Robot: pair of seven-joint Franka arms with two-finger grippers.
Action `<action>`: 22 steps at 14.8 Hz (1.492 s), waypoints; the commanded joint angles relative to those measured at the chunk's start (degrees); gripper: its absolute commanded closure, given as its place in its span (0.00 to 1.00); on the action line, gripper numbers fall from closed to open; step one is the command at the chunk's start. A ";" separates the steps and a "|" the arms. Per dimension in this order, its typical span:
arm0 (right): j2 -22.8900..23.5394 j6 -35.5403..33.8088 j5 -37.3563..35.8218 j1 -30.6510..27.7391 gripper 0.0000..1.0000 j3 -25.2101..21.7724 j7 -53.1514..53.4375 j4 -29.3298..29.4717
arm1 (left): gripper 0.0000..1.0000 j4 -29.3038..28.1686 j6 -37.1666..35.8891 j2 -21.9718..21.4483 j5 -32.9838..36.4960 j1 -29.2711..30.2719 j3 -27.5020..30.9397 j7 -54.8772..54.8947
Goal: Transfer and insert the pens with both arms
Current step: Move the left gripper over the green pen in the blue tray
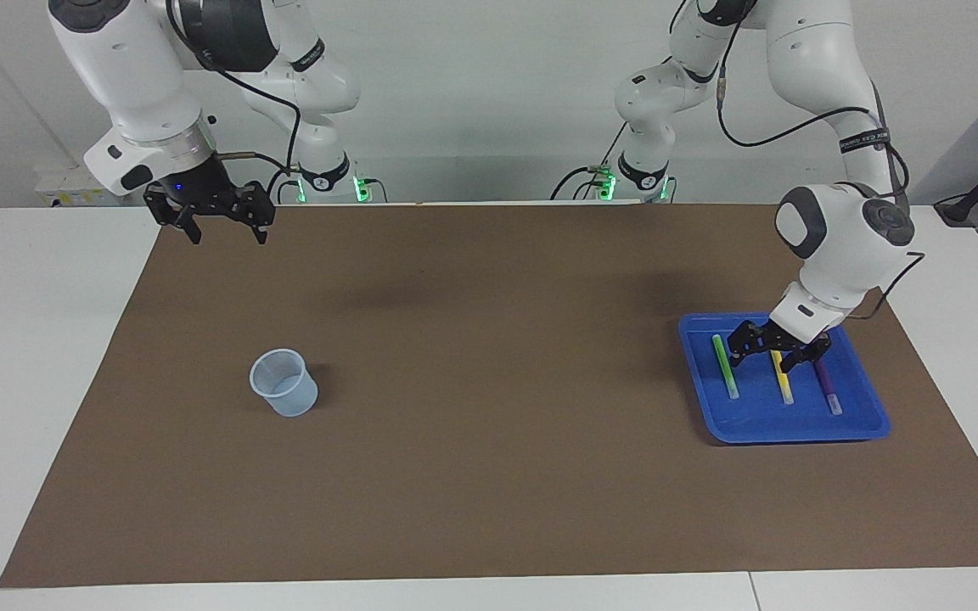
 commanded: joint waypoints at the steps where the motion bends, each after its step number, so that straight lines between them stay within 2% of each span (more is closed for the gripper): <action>1: -1.61 0.62 2.79 -0.40 0.00 0.42 -1.71 -2.10 | 0.02 -0.39 0.49 -0.05 0.76 0.50 -0.29 -0.43; 12: -1.52 8.36 4.73 -0.31 0.00 0.95 -1.27 -4.83 | 0.07 -1.27 0.84 1.09 0.76 0.50 -0.29 -0.60; 22: -1.43 9.24 4.99 -0.31 0.00 0.95 -1.27 -5.27 | 0.10 -3.11 2.07 1.36 0.76 0.14 -0.29 -2.36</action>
